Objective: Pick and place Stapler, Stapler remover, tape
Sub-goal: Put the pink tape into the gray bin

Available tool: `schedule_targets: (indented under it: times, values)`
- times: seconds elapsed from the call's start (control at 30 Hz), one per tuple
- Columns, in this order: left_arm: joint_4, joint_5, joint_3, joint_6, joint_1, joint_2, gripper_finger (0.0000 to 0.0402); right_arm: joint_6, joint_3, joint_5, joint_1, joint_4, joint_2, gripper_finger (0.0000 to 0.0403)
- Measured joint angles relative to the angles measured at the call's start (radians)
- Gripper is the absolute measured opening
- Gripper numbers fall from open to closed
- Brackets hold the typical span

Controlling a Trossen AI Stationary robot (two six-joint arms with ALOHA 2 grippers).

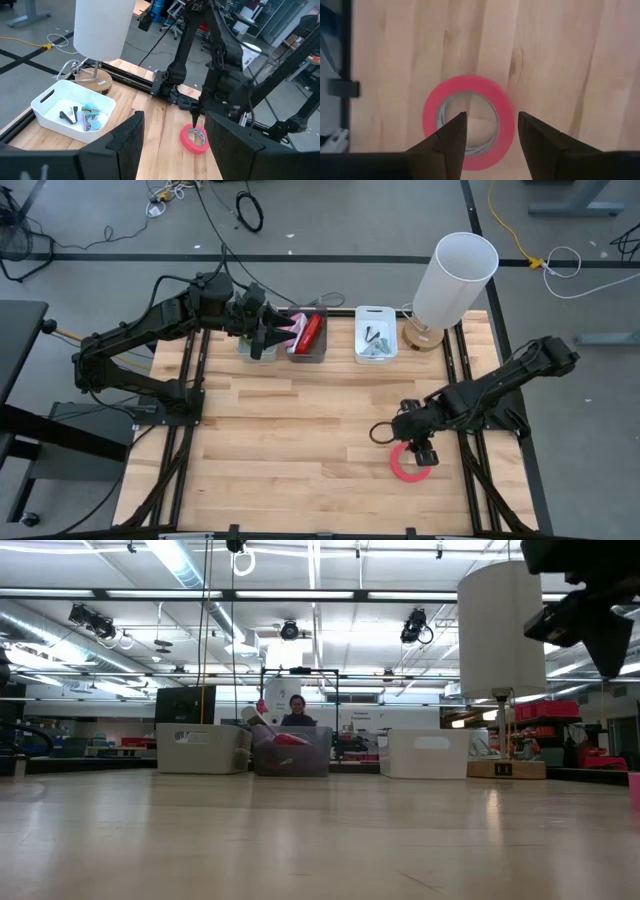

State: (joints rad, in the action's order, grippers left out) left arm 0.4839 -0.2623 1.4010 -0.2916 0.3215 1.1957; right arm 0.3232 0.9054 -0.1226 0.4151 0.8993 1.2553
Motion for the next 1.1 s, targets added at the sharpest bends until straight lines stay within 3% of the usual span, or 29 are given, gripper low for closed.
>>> schedule_targets:
  times: [0.13,0.3,0.47,0.7,1.1]
  values:
    - [0.000,-0.002,0.000,0.000,0.000,0.000,0.0213,-0.006,0.000,0.008,0.017,-0.002,0.078,0.0183]
    - [0.000,-0.003,0.000,0.000,0.000,0.000,0.0213,0.069,0.000,0.123,0.042,-0.002,0.174,0.0215]
    - [0.000,-0.003,0.000,0.000,0.000,0.000,0.0213,0.074,0.000,0.122,0.080,-0.033,0.232,0.0243]
    - [0.000,-0.003,0.000,-0.003,0.000,0.000,0.0213,0.061,-0.111,0.065,0.140,-0.067,0.217,0.0250]
    - [0.000,-0.003,0.000,-0.009,0.000,0.000,0.0213,0.107,-0.222,0.115,0.150,-0.161,0.130,0.0227]
